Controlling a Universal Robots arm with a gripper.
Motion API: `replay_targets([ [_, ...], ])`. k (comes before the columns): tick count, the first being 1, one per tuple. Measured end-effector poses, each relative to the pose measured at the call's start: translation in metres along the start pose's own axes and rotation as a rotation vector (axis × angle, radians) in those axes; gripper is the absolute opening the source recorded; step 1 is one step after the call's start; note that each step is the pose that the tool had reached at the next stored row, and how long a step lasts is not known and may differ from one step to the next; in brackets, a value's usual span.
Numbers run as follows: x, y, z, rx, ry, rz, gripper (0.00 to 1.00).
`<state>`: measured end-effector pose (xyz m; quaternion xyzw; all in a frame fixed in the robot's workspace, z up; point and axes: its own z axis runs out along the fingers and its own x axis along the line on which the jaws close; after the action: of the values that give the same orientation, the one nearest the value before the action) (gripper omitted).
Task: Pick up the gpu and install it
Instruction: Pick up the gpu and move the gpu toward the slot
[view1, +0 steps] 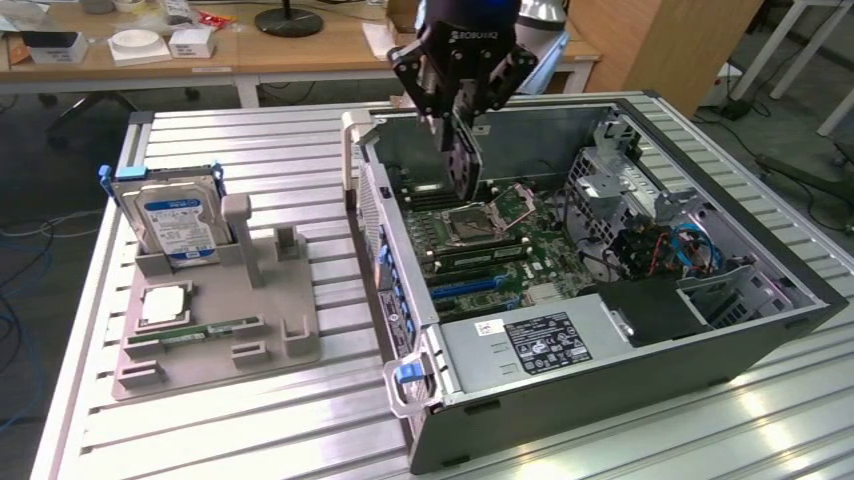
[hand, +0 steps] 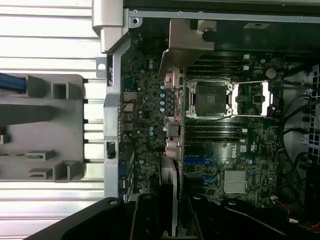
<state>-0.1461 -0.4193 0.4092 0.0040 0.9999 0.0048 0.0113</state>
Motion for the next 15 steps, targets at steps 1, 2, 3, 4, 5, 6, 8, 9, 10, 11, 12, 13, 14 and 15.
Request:
replay_targets([
  [1, -0.003, 0.0000, 0.0001, 0.0000, 0.0000, 0.000, 0.27],
  [2, -0.006, 0.0001, 0.0003, 0.0000, 0.0000, 0.000, 0.27],
  [3, -0.010, 0.0001, 0.0004, -0.0001, -0.0001, 0.000, 0.27],
  [4, -0.013, 0.0001, 0.0005, -0.0001, -0.0001, 0.000, 0.27],
  [5, -0.017, 0.0001, 0.0007, -0.0001, 0.0000, 0.000, 0.27],
  [6, -0.020, 0.0001, 0.0008, 0.0000, -0.0001, 0.000, 0.27],
  [8, -0.025, 0.0002, 0.0011, -0.0001, 0.0000, 0.000, 0.27],
  [9, -0.028, 0.0002, 0.0012, 0.0000, 0.0000, 0.000, 0.27],
  [10, -0.031, 0.0002, 0.0014, -0.0001, 0.0000, 0.000, 0.27],
  [11, -0.034, 0.0002, 0.0015, 0.0000, 0.0000, 0.000, 0.27],
  [12, -0.037, 0.0003, 0.0016, 0.0001, 0.0001, 0.000, 0.27],
  [13, -0.040, 0.0003, 0.0018, 0.0000, 0.0000, 0.000, 0.27],
  [14, -0.043, 0.0003, 0.0020, 0.0000, 0.0000, 0.000, 0.27],
  [15, -0.046, 0.0004, 0.0022, -0.0001, -0.0001, 0.000, 0.27],
])
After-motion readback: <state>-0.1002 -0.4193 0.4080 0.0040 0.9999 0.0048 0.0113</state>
